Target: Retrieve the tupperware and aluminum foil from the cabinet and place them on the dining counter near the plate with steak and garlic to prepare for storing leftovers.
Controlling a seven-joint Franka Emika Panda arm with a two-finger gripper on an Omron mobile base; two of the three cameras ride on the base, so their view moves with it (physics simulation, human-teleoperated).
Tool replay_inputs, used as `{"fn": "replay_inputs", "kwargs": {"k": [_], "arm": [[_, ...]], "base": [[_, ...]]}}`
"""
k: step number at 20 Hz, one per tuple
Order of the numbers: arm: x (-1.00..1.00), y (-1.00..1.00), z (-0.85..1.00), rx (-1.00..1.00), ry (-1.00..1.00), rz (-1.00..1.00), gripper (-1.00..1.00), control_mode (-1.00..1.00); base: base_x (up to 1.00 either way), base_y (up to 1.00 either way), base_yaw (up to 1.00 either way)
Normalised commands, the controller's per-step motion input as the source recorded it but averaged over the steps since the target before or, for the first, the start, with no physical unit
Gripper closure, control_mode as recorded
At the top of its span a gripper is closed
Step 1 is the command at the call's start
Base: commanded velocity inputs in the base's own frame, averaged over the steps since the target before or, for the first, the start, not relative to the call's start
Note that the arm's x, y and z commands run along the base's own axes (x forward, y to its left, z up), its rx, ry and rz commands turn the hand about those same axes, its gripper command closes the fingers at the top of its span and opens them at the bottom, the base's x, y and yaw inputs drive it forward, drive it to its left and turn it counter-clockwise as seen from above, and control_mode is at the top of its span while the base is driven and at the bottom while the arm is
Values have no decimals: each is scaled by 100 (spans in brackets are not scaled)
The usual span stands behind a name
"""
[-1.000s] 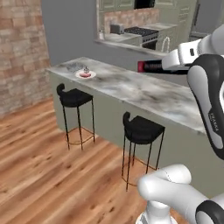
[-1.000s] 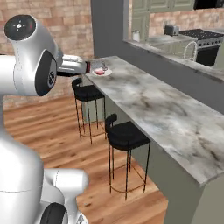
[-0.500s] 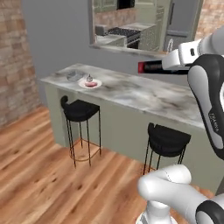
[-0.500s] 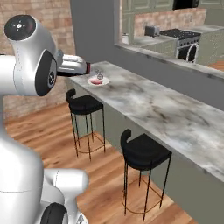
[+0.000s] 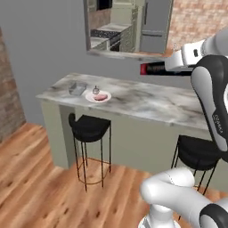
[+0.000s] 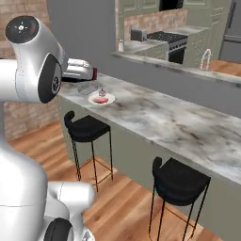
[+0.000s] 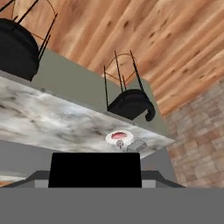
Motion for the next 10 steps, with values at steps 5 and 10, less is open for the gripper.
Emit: {"fn": "replay_inputs", "kwargs": {"k": [5, 10], "arm": [[0, 0, 0, 0, 0, 0, 100, 100], [0, 0, 0, 0, 0, 0, 100, 100]], "base": [[66, 100, -37], [75, 99, -40]]}}
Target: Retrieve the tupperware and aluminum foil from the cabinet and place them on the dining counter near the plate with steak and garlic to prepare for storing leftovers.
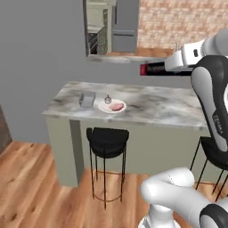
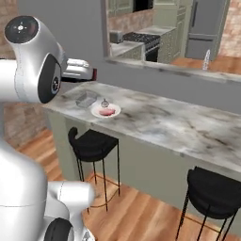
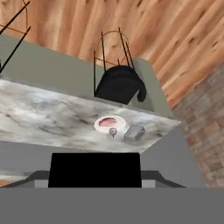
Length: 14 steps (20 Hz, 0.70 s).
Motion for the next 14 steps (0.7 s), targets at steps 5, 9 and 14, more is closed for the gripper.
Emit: {"fn": "replay_inputs", "kwargs": {"k": [5, 9, 14], "arm": [[0, 0, 0, 0, 0, 0, 100, 100], [0, 0, 0, 0, 0, 0, 100, 100], [0, 0, 0, 0, 0, 0, 100, 100]], "base": [[81, 49, -48], [79, 34, -50], [75, 54, -44]]}}
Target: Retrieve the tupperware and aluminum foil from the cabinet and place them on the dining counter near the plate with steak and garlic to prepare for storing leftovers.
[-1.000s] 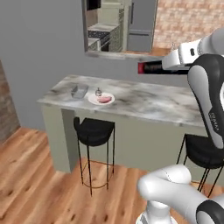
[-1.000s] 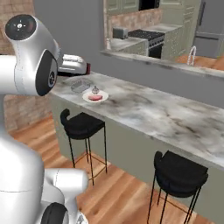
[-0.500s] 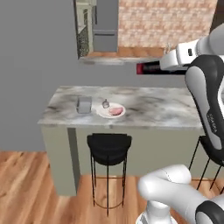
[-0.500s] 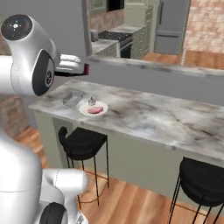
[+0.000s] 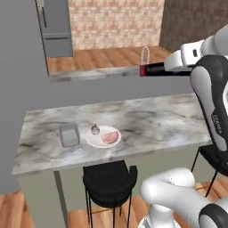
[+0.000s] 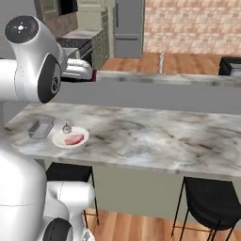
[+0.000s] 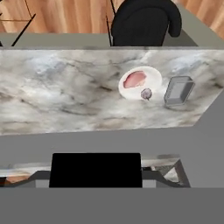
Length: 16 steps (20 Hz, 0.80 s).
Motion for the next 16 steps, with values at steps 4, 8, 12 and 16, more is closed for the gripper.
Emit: {"fn": "replay_inputs", "kwargs": {"k": [4, 8, 12, 16], "arm": [[0, 0, 0, 0, 0, 0, 100, 100], [0, 0, 0, 0, 0, 0, 100, 100], [45, 2, -44, 0, -1, 6, 100, -100], [46, 0, -62, 0, -2, 13, 100, -100]], "base": [[71, 76, -28], [48, 31, -1], [0, 0, 0], [0, 0, 0]]}}
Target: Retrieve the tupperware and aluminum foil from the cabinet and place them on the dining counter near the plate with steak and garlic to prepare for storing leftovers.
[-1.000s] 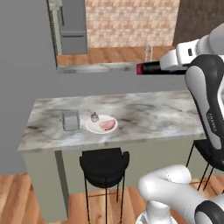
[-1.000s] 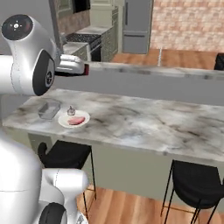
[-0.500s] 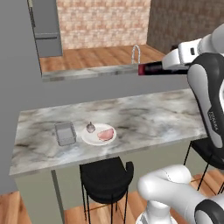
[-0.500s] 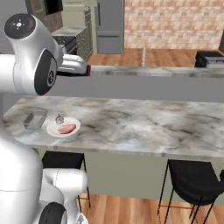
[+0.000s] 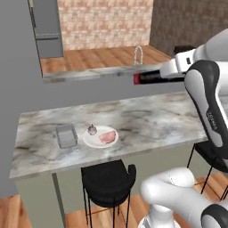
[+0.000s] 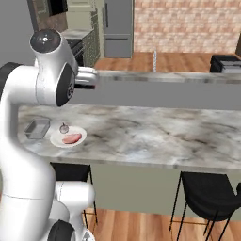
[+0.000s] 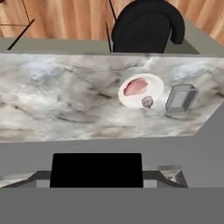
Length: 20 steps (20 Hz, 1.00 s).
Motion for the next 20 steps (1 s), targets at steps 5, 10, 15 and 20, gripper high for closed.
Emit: {"fn": "replay_inputs", "kwargs": {"k": [5, 10, 15, 20], "arm": [[50, 15, -76, 2, 0, 10, 100, -100], [43, 14, -54, 28, 1, -14, 100, -100], [6, 11, -32, 34, 7, -30, 100, -100], [0, 10, -17, 35, 35, -14, 100, -100]], "base": [[0, 0, 0], [0, 0, 0], [0, 0, 0], [0, 0, 0]]}}
